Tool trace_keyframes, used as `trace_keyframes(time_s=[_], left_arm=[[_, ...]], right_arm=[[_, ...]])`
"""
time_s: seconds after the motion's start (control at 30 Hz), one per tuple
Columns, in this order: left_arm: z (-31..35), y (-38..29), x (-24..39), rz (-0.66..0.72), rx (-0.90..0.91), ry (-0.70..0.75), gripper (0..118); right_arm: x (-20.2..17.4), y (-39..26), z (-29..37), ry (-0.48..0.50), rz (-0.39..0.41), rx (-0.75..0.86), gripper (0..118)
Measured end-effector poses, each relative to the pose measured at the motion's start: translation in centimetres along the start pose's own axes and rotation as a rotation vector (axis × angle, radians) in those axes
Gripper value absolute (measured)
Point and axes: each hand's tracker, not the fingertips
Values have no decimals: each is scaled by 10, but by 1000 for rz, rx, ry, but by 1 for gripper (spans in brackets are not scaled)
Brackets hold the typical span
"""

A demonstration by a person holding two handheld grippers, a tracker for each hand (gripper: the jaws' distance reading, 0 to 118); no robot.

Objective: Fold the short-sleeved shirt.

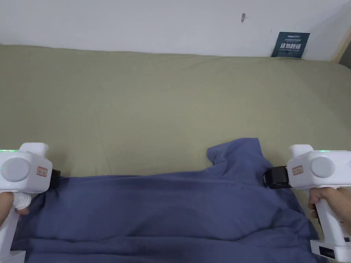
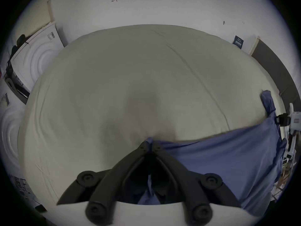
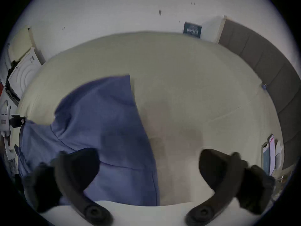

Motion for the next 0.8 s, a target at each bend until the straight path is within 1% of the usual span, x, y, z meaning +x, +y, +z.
trace_keyframes(time_s=[0.03,0.07,0.1,0.13,0.17,0.2,0.23,0.27,0.33,0.37,0.4,0.47,0.53,0.6,0.8], left_arm=[[0,0,0,3,0,-3,1],[2,0,-1,4,2,-5,1],[4,0,-1,5,3,-6,1],[8,0,-1,7,3,-8,1],[12,0,0,5,5,-9,1],[18,-1,0,0,15,-8,1],[25,-2,0,-6,18,-9,1],[32,-2,-2,-9,30,-6,1],[52,-4,-6,-3,68,-17,1],[63,-6,-9,3,79,-27,1],[74,-9,-12,6,94,-34,1],[98,-19,-19,0,131,-37,1],[119,-32,-26,13,156,-59,1],[141,-49,-32,32,185,-78,1],[183,-111,-40,23,224,-98,1]], right_arm=[[-6,-10,3,-12,30,-35,100],[-5,-12,5,18,25,4,94],[-4,-10,11,18,16,16,60],[-3,-8,21,48,-1,38,10],[-4,-9,32,62,4,95,0],[-4,-9,39,64,26,111,0],[-3,-9,46,79,18,118,0],[-2,-9,54,87,27,123,0],[-2,-12,72,76,54,169,0],[1,-14,82,83,51,192,0],[6,-17,94,102,32,210,0],[11,-33,125,146,-5,247,0],[17,-49,150,158,-1,285,0],[16,-71,179,175,6,312,0],[19,-141,224,207,10,369,0]])
